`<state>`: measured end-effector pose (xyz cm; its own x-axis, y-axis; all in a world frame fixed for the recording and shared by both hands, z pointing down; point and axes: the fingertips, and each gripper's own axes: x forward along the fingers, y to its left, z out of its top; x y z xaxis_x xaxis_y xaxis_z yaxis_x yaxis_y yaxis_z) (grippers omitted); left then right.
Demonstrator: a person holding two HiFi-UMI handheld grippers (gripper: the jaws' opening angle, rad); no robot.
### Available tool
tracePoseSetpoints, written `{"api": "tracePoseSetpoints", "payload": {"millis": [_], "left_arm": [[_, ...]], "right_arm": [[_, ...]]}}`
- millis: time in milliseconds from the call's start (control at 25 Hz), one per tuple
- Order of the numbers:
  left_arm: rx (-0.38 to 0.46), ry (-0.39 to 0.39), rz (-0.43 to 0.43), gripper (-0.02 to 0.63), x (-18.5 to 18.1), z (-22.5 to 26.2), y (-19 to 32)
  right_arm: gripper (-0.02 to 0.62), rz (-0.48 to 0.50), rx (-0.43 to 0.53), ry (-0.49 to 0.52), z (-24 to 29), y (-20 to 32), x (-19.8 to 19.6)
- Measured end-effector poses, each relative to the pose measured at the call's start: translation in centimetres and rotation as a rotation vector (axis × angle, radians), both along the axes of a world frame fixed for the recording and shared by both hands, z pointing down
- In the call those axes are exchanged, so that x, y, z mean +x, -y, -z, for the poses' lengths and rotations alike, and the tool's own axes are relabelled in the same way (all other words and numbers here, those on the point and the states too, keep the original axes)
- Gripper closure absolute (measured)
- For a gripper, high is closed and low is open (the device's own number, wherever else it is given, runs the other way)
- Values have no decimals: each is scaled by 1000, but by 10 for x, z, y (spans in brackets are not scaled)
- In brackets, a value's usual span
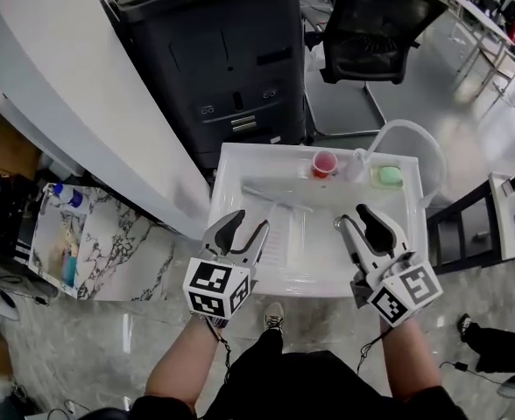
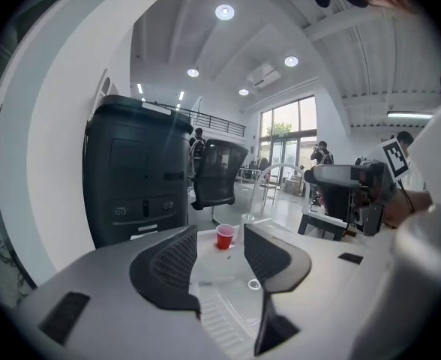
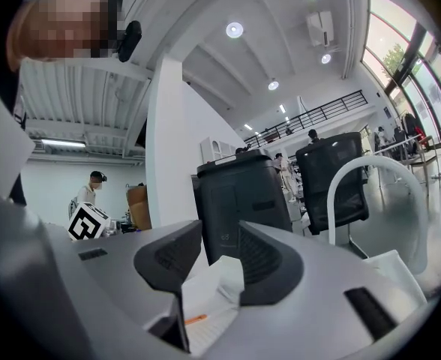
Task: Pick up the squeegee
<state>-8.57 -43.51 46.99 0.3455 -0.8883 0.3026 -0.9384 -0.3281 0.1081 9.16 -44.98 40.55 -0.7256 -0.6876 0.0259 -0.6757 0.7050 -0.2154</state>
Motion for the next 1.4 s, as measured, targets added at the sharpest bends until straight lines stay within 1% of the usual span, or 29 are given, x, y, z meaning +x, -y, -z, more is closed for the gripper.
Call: {"api": "tracePoseSetpoints", "payload": {"millis": [320, 640, 1000, 1280, 1400], "left_arm": [[-99, 10, -38, 396, -7, -46, 36], [-197, 26, -92, 387, -1, -96, 65], [-336, 42, -138, 374, 5, -158, 83], [-443, 61, -148, 373, 5, -206, 91], [-490, 81, -149, 371, 6, -225, 93]], "right_arm": [[446, -28, -31, -19, -15, 27, -10], [446, -73, -68, -34, -32, 42, -10], [446, -127, -119, -48, -55, 49, -2], [446, -165, -150, -54, -70, 48, 2], [446, -183, -164, -55, -76, 47, 5]]}}
